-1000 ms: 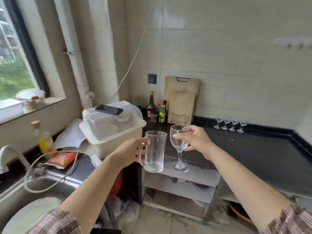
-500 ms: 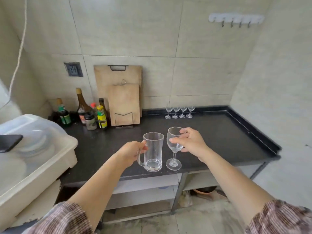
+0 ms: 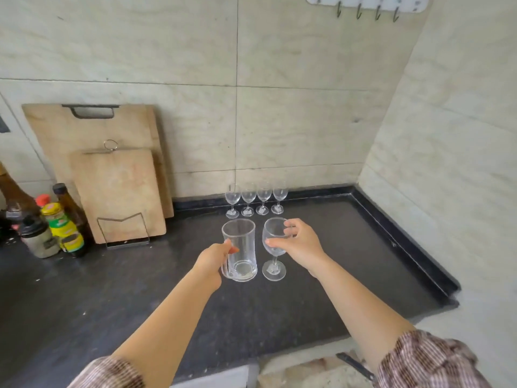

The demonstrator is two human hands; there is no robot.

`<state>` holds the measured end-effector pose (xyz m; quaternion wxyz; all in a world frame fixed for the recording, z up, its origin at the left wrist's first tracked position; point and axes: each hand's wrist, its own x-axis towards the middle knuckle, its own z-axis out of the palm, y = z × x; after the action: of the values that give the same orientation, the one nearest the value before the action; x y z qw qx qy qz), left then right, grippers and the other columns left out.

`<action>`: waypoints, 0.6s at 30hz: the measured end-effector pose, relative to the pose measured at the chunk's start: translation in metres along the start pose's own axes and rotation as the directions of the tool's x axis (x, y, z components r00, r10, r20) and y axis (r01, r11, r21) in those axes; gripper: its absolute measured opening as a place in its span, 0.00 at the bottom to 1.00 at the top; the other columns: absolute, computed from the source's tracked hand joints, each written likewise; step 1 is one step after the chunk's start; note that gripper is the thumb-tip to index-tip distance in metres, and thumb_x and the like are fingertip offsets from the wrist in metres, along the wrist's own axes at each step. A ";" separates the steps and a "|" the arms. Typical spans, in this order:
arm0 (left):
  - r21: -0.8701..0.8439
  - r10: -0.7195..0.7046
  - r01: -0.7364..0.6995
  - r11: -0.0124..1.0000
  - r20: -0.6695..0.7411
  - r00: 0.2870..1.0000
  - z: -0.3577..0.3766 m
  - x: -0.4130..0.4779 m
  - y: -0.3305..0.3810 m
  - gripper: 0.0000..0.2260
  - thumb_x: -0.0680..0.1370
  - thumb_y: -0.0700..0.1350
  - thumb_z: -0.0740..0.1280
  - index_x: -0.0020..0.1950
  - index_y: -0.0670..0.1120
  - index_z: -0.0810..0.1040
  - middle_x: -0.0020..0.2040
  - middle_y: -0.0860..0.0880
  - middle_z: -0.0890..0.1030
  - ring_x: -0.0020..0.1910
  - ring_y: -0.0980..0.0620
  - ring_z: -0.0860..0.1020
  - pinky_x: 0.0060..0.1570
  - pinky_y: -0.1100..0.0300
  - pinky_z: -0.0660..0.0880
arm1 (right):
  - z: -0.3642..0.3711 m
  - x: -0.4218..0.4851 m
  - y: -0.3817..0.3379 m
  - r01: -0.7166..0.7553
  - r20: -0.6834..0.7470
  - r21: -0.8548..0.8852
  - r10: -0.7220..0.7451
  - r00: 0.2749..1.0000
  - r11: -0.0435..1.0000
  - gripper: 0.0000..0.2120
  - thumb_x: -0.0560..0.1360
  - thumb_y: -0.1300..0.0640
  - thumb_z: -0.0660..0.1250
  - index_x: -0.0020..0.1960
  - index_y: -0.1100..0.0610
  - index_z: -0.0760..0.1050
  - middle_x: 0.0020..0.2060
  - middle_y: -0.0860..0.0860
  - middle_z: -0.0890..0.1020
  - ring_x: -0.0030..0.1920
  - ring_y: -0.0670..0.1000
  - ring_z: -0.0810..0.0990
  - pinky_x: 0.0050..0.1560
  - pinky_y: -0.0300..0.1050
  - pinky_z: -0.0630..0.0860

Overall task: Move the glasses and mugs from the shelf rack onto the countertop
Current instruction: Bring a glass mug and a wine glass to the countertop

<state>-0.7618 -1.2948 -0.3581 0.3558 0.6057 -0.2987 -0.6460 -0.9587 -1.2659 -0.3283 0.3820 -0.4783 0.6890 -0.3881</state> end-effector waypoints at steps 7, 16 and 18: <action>-0.119 -0.102 0.089 0.989 -0.111 0.989 0.093 0.085 0.028 0.12 0.79 0.49 0.64 0.40 0.45 0.78 0.41 0.48 0.76 0.41 0.49 0.74 0.51 0.56 0.71 | -0.045 0.137 0.025 -0.044 0.097 -0.034 0.047 0.994 0.998 0.35 0.61 0.48 0.79 0.64 0.51 0.70 0.56 0.47 0.75 0.52 0.47 0.75 0.38 0.34 0.68; -0.112 -0.054 0.024 0.993 -0.267 0.962 0.109 0.158 0.029 0.11 0.80 0.49 0.62 0.42 0.48 0.81 0.43 0.50 0.74 0.45 0.49 0.72 0.52 0.54 0.71 | -0.064 0.240 0.065 -0.141 -0.007 -0.004 0.141 0.990 0.990 0.35 0.63 0.51 0.79 0.67 0.52 0.68 0.56 0.47 0.73 0.53 0.48 0.74 0.49 0.43 0.69; -0.112 -0.059 0.026 0.993 -0.298 0.953 0.106 0.168 0.027 0.11 0.80 0.50 0.62 0.42 0.49 0.81 0.42 0.51 0.74 0.43 0.52 0.72 0.56 0.54 0.72 | -0.063 0.255 0.070 -0.154 -0.039 0.019 0.154 0.987 0.988 0.35 0.63 0.52 0.78 0.67 0.52 0.68 0.55 0.46 0.73 0.52 0.48 0.73 0.49 0.43 0.68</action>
<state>-0.8670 -1.4530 -0.4227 0.4150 0.6834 -0.1931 -0.5688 -1.1048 -1.4824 -0.4047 0.4007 -0.4128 0.7283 -0.3723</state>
